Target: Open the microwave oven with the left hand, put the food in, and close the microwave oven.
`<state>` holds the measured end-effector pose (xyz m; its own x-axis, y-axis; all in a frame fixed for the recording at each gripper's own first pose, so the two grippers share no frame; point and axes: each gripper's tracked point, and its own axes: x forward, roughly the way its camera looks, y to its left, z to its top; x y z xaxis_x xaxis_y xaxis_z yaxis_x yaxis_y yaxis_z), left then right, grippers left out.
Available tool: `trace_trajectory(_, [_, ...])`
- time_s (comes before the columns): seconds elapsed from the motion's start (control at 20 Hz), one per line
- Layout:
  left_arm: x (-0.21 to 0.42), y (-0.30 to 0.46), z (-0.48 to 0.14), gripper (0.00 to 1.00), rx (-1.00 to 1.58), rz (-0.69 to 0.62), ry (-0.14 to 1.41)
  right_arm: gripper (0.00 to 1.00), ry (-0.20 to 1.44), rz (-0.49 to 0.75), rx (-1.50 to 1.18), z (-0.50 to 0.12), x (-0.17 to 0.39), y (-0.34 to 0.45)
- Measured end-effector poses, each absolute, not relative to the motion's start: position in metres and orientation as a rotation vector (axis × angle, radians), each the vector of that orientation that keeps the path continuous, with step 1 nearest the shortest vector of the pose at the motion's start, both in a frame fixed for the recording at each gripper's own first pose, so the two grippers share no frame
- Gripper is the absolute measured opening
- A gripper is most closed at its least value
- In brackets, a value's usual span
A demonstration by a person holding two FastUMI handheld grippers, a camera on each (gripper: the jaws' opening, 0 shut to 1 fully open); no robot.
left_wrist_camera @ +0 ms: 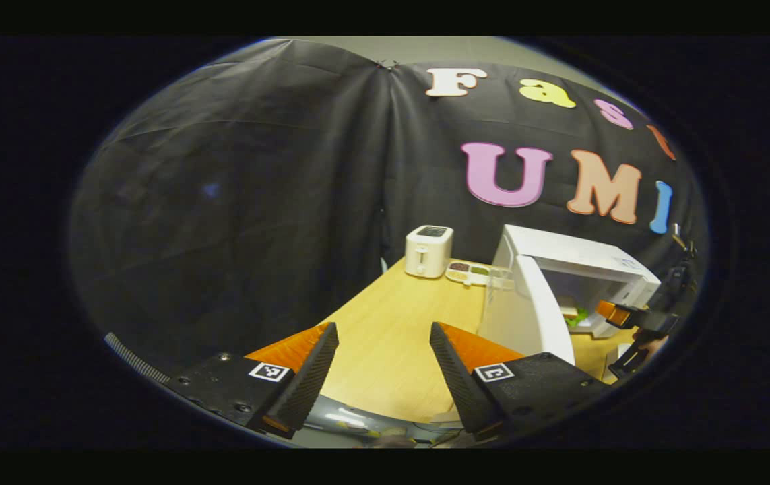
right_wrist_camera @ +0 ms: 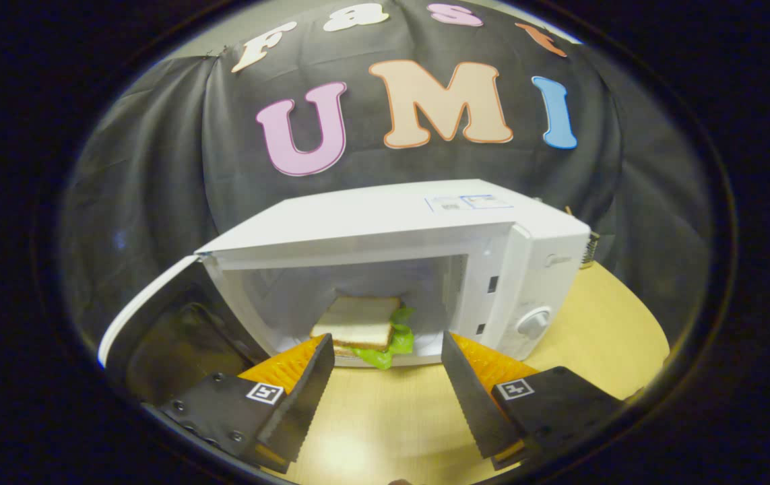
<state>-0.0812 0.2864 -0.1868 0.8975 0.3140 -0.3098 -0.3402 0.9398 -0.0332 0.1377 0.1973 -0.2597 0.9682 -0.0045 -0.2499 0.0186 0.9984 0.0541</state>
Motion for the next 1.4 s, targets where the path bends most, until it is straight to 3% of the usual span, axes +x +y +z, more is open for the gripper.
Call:
trace_trajectory(0.15, [-0.075,0.269,-0.197,0.76,-0.075,0.208,0.329,0.98,0.232,-0.054,0.043,-0.244,0.104,0.189])
trace_trajectory(0.4, [-0.081,0.249,-0.219,0.49,-0.044,0.031,0.391,0.98,0.197,-0.140,0.025,-0.223,0.058,0.174])
trace_trajectory(0.5, [-0.083,0.241,-0.227,0.29,-0.042,-0.022,0.420,0.98,0.186,-0.167,0.025,-0.217,0.047,0.168])
trace_trajectory(0.6, [-0.085,0.233,-0.230,0.03,-0.031,-0.066,0.432,0.98,0.170,-0.203,0.025,-0.208,0.035,0.160])
trace_trajectory(1.15, [-0.066,0.175,-0.231,0.01,0.014,-0.288,0.441,0.98,0.117,-0.367,0.053,-0.179,0.000,0.098])
trace_trajectory(1.2, [-0.064,0.171,-0.230,0.01,0.019,-0.295,0.443,0.92,0.120,-0.375,0.054,-0.178,-0.001,0.092])
trace_trajectory(1.3, [-0.059,0.163,-0.227,0.01,0.036,-0.300,0.436,0.92,0.124,-0.386,0.058,-0.177,-0.001,0.082])
trace_trajectory(1.4, [-0.052,0.152,-0.225,0.01,0.061,-0.303,0.428,0.98,0.126,-0.389,0.067,-0.174,0.002,0.070])
